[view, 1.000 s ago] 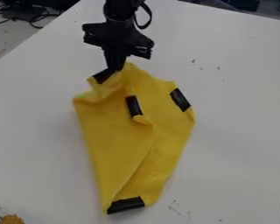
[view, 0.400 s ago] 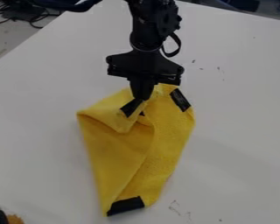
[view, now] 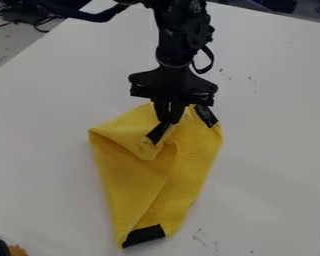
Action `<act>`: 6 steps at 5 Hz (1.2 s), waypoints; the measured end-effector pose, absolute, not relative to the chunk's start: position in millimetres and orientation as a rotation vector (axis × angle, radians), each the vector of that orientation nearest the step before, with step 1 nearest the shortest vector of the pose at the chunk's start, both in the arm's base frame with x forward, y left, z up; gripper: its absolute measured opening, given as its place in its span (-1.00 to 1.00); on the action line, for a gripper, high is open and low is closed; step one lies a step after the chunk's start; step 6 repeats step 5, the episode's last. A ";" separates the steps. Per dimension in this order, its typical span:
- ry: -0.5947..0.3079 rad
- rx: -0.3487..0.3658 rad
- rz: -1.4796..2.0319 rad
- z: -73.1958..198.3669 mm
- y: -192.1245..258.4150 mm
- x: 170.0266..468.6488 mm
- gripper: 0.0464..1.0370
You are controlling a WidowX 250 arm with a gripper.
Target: Fold the cloth from top left to bottom right
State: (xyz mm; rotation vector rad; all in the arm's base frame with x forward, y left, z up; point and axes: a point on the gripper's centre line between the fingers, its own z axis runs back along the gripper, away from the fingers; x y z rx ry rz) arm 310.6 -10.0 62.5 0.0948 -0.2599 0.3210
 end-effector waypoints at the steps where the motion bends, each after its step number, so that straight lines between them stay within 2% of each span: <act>1: -0.240 0.086 0.308 60.3 -12.3 309.7 -0.14; 2: -0.224 0.076 0.302 59.5 -14.1 309.5 0.52; 3: -0.220 0.073 0.300 61.2 -14.8 310.1 0.93; 6: -0.214 0.069 0.277 61.8 -12.3 312.3 0.93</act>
